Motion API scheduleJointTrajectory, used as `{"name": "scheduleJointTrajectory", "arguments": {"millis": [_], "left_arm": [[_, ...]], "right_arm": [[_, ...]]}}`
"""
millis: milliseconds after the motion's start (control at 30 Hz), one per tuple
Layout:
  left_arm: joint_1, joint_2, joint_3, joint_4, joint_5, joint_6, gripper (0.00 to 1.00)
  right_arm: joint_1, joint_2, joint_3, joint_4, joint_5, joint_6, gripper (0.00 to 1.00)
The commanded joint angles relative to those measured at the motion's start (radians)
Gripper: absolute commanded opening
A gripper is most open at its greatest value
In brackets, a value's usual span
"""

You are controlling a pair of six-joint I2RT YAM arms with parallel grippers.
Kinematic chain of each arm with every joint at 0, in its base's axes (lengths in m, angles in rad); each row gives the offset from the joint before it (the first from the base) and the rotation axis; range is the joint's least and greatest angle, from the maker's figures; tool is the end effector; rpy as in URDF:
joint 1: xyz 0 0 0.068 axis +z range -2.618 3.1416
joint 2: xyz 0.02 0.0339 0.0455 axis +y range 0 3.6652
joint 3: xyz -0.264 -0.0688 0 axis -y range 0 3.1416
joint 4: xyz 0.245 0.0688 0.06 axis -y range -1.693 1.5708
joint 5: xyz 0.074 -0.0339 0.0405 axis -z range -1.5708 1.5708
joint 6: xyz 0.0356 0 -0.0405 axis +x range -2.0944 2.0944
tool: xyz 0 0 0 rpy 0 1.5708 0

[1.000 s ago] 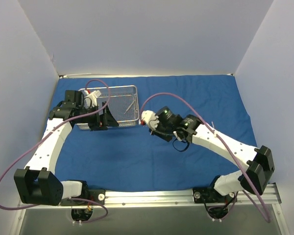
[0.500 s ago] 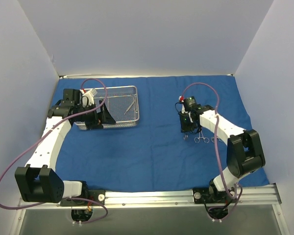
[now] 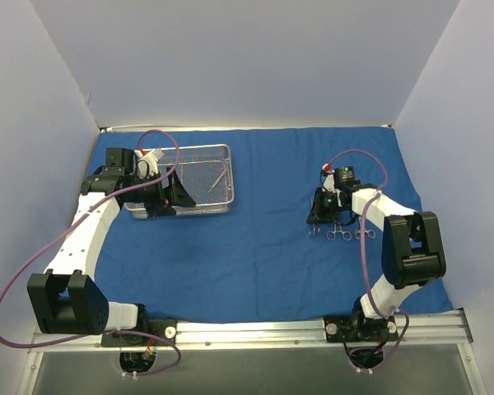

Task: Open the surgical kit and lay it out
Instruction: Place the medical item in the surgical kit.

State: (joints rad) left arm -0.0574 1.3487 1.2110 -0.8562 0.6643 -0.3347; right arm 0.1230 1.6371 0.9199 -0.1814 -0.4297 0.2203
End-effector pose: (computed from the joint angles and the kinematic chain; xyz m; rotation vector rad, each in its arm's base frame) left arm 0.2667 -0.0373 0.3113 -0.0932 2.5410 -1.0020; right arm 0.3235 0.0549 0.1779 -0.0679 2.4754 0.6782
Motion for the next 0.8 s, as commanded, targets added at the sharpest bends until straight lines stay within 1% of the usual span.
{"name": "scheduleJointTrajectory", "arguments": {"millis": [0,200,300,400,433,500,600,633,767], "left_arm": [[0.007,0.01,0.044,0.04,0.027,0.0,0.94],[0.007,0.032,0.039,0.071,0.063,-0.01,0.94],[0.007,0.043,0.042,0.077,0.078,-0.012,0.94],[0.007,0.047,0.047,0.077,0.08,-0.01,0.94],[0.007,0.047,0.047,0.078,0.08,-0.01,0.94],[0.007,0.047,0.045,0.079,0.08,-0.01,0.94],[0.007,0.049,0.045,0.065,0.052,-0.003,0.94],[0.007,0.047,0.05,0.06,0.041,0.005,0.94],[0.005,0.052,0.052,0.055,0.02,0.016,0.94]], "right_arm": [[-0.016,0.029,-0.006,0.031,-0.098,-0.03,0.01],[-0.019,0.05,-0.015,0.049,-0.084,-0.006,0.03],[-0.019,0.047,-0.039,0.057,-0.049,0.005,0.06],[-0.019,0.041,-0.049,0.051,0.0,0.011,0.12],[-0.019,0.04,-0.05,0.049,0.012,0.014,0.15],[-0.019,0.043,-0.049,0.049,0.031,0.013,0.18],[-0.019,0.046,-0.043,0.036,0.057,0.016,0.29],[-0.019,0.043,-0.042,0.034,0.062,0.019,0.35],[-0.019,0.012,-0.041,0.007,0.11,0.017,0.46]]}}
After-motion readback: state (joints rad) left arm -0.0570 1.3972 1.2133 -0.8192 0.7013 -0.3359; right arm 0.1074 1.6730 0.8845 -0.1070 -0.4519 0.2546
